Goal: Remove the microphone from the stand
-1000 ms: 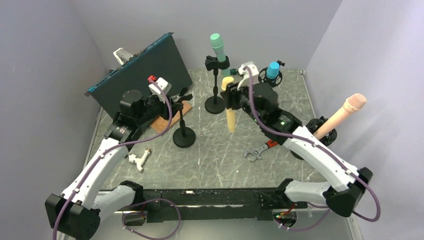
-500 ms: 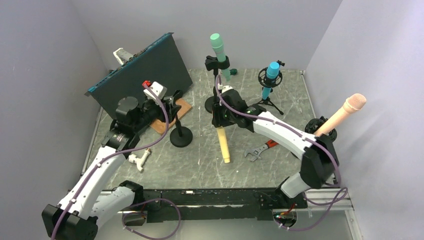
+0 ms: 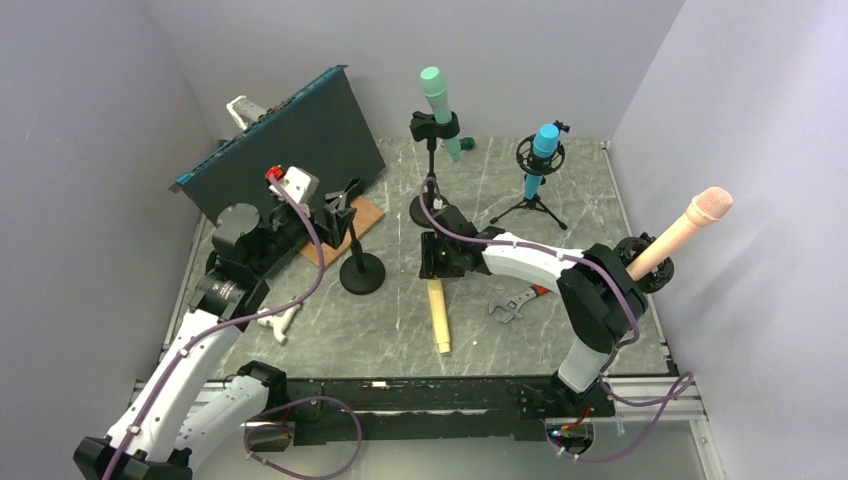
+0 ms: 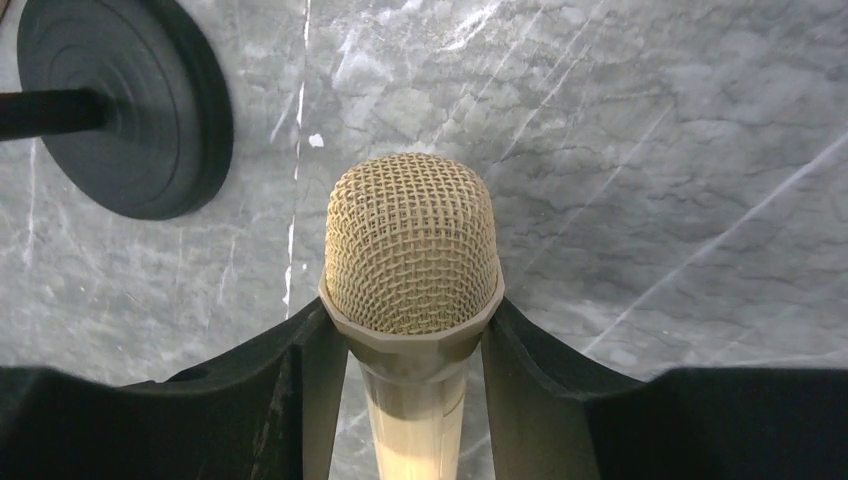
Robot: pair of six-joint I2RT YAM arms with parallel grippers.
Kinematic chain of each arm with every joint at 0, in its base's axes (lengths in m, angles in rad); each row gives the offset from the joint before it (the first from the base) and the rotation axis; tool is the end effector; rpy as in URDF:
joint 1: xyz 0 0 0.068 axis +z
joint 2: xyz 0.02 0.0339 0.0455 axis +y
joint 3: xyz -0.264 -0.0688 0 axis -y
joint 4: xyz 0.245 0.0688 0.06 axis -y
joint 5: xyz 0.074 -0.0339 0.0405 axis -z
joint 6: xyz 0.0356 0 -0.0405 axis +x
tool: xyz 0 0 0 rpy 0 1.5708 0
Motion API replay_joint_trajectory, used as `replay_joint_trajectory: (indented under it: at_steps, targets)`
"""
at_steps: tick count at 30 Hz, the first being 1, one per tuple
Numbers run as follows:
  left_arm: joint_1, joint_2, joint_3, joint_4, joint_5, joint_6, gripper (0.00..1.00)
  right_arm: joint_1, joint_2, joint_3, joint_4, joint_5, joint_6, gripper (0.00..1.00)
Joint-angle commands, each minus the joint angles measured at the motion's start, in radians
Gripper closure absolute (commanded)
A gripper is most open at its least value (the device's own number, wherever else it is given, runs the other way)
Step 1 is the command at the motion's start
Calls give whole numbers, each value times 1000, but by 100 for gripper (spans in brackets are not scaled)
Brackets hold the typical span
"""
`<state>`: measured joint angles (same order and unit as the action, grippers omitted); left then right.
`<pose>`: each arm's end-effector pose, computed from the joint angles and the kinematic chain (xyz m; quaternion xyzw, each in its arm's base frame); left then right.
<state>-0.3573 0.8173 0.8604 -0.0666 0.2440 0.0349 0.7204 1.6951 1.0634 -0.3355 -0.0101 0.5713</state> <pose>0.1751 -0.0745 0.3740 0.2218 0.6799 -0.1972 0.6706 0.2614 0.2299 0.1890 -0.0726 0.9520 0.1827 0.2345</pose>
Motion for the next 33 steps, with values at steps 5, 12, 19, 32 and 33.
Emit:
replay_joint_trajectory:
  at_steps: [5, 12, 19, 32, 33]
  targets:
    - [-3, -52, 8, 46, -99, 9, 13, 16, 15, -81, 255, -14, 272, 85]
    - [-3, -43, 31, 20, -68, 20, 9, 28, 150, 39, 203, 41, 311, 78]
    - [-3, -26, 61, -9, -17, 39, 1, 77, 147, -35, 304, 99, 332, 50]
    - [-3, 136, 321, -252, 30, -74, 11, 99, 127, -5, 241, 127, 270, 20]
    - [-3, 149, 338, -265, 33, -70, 11, 98, 125, 1, 235, 125, 259, 20]
